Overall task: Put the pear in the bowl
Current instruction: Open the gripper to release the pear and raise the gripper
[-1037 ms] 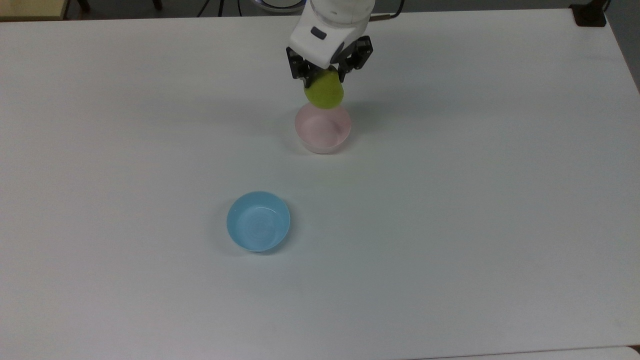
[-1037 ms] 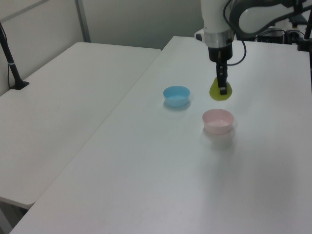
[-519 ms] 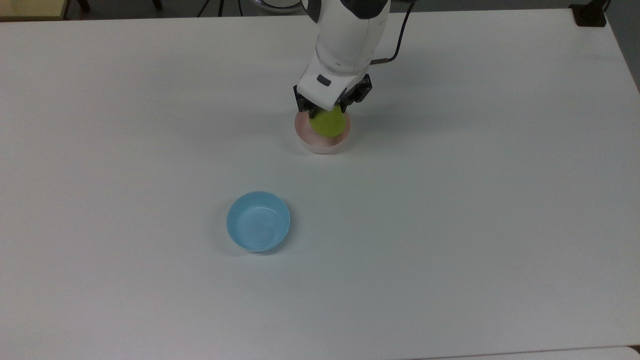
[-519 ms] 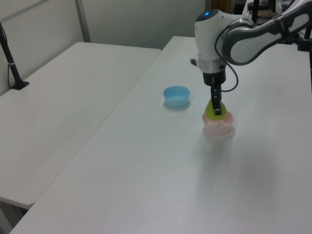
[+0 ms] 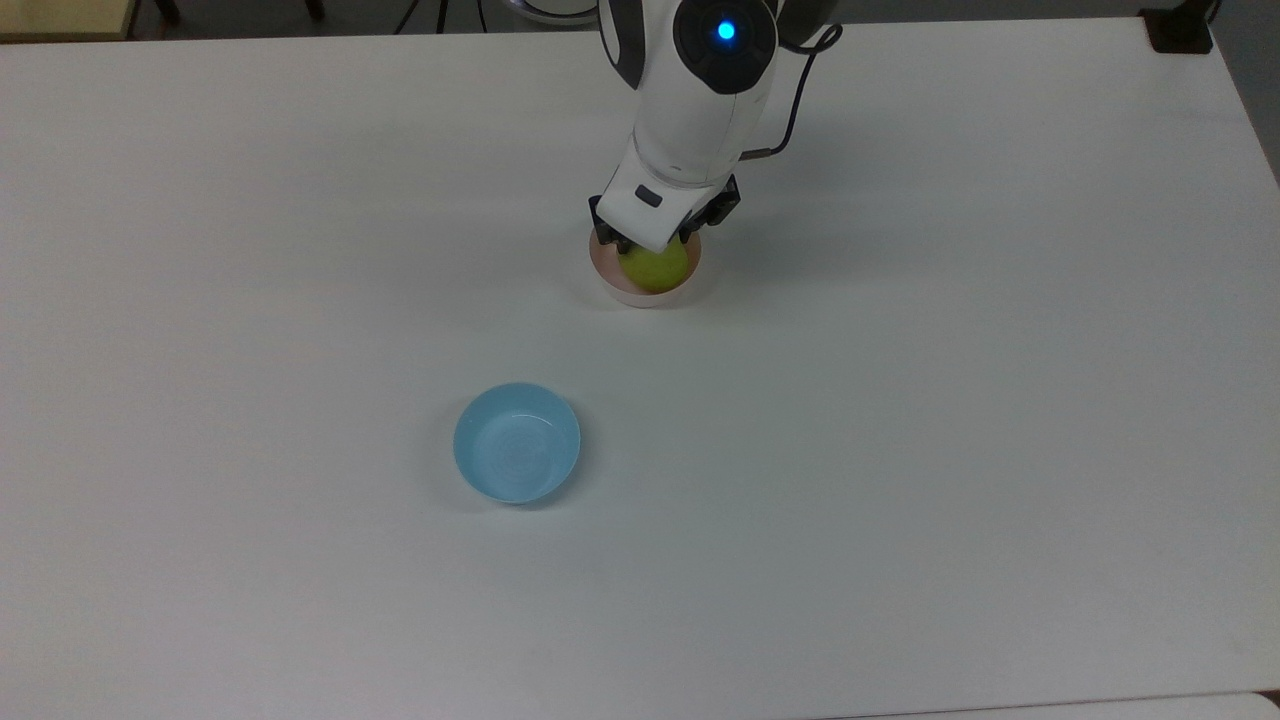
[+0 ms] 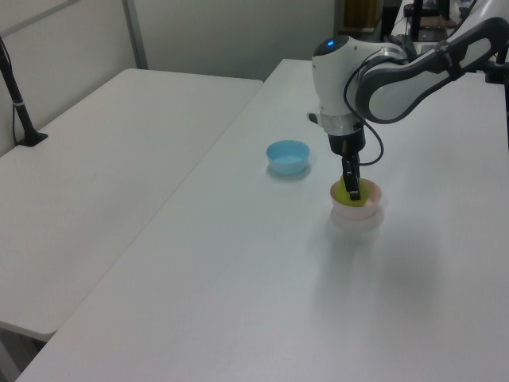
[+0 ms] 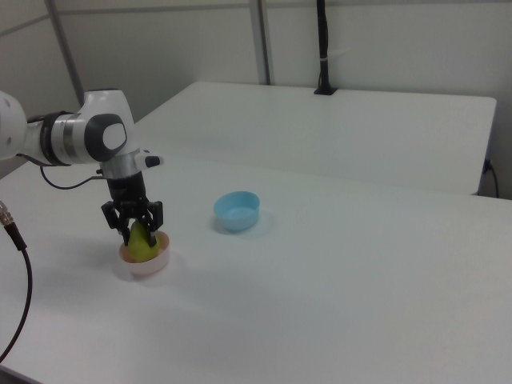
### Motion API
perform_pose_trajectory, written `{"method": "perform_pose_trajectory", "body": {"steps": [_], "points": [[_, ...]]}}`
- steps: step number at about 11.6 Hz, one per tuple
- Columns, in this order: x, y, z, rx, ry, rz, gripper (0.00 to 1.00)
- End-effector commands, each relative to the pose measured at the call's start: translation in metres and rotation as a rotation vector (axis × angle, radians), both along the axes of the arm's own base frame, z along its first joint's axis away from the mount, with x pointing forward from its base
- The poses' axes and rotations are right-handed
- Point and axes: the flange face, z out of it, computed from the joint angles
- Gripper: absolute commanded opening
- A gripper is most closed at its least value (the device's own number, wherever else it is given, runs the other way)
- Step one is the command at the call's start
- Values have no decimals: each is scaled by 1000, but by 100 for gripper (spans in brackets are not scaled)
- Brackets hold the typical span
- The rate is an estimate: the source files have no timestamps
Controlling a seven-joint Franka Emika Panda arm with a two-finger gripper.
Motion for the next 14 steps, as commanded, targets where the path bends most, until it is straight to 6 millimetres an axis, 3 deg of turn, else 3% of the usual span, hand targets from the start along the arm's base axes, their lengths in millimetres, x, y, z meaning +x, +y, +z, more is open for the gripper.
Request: {"method": "perform_pose_trajectory", "body": {"steps": [1,2,4,5,7,10,12,14], "points": [[-2,-2,0,8,-13,-22,68],[-2,-3,1,6,-9,-24,71],[-2,-5,9,8,-14,-28,100],[-2,-5,15,5,-4,-30,100],[1,-12,56,8,-27,-43,100],[1,-47,130,26,-91,-76,100],[-10,-80,174,34,-114,-111,100],[-26,-100,210,42,-147,-158,100]]}}
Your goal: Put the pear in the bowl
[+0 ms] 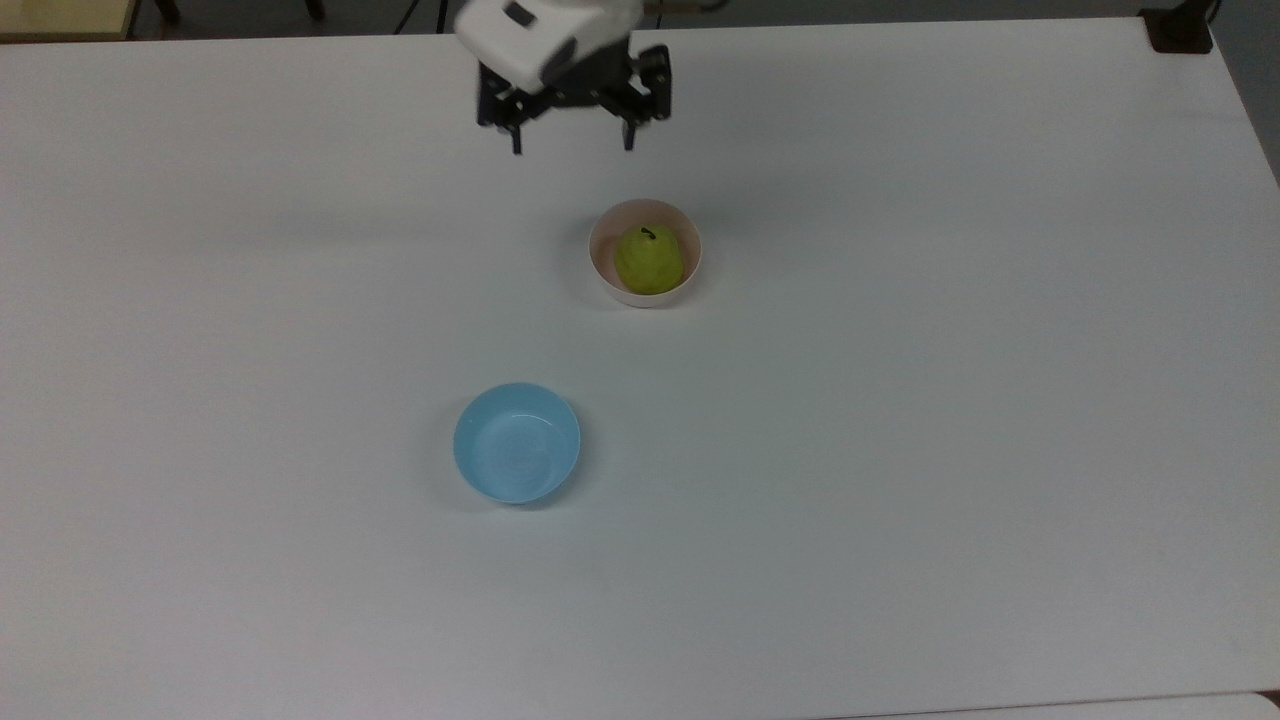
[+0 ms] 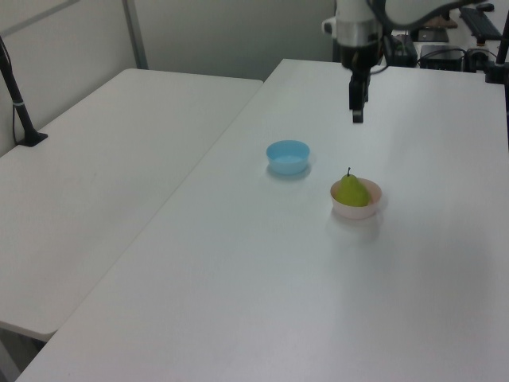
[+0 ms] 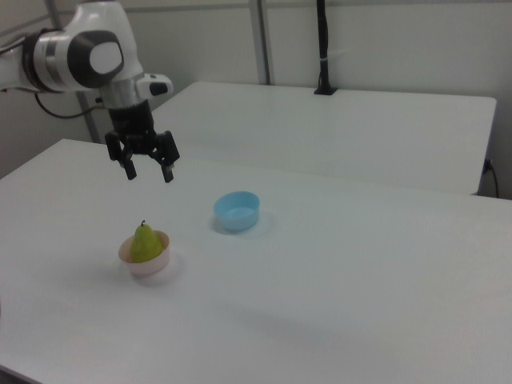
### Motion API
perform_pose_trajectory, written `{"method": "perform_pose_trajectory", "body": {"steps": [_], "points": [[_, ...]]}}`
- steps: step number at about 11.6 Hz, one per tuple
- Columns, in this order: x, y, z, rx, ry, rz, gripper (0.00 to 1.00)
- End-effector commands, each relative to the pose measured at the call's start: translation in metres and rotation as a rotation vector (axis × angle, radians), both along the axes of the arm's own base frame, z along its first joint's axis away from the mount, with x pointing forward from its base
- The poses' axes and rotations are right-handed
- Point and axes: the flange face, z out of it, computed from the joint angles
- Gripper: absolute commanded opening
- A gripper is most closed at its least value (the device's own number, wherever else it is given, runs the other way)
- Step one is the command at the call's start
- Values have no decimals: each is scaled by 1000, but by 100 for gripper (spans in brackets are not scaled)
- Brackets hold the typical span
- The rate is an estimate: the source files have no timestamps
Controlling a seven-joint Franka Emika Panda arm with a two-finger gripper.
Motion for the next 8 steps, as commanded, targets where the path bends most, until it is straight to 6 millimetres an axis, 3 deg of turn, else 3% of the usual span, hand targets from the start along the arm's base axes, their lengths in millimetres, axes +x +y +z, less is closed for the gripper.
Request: {"method": "perform_pose_trajectory", "body": {"steps": [1,3,8], "points": [[-28,-31,49,21,-28,-47,100],[-33,-49,60,36,-38,-83,100],[-37,-55,66,36,-44,-94,100]]}}
